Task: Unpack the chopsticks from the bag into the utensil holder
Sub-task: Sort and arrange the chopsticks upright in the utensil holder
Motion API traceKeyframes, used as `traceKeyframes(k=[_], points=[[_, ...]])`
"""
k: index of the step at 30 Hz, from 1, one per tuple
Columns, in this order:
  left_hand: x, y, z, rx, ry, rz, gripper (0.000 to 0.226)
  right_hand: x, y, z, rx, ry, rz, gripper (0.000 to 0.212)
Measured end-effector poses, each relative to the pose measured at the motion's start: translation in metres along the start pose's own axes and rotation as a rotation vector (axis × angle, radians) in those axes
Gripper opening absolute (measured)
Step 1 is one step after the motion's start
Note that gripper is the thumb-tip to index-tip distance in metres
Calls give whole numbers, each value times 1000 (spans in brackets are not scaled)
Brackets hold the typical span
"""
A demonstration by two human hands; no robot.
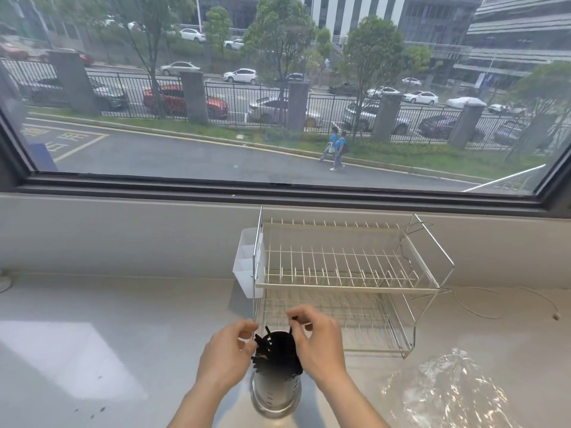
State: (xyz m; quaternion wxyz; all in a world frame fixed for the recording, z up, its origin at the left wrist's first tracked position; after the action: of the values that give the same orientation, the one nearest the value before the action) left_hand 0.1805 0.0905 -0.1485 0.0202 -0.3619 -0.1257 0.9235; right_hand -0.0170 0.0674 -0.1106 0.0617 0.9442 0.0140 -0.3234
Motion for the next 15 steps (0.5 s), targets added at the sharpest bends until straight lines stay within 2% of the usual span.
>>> traceKeyframes(k=[3,5,7,11,15], points=[[1,2,-1,-39,76,38,23,18,-8,16,49,-190,-106,23],[0,4,-1,-60,93,64,20,26,-10,22,60,-207,-171,33],[1,7,-1,-61,89,69,14,27,-7,22,57,-157,-186,33],[0,11,3,-33,119,82,5,5,0,22,99,-15,-61,24],[-1,14,3,-23,172,88,13,-25,-2,39,180,62,87,22]])
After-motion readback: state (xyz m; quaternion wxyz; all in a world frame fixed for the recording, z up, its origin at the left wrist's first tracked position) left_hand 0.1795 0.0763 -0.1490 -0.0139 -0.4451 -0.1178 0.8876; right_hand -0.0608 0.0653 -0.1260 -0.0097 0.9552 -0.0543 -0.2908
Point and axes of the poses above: each hand's wrist, its own y-axis towards the middle knuckle, its own x-axis out of the palm, z = x × y, the point moved 9 cm from there along y, towards the middle knuckle, and after that the axes turned 7 degrees about -z, right-handed, at the moved point
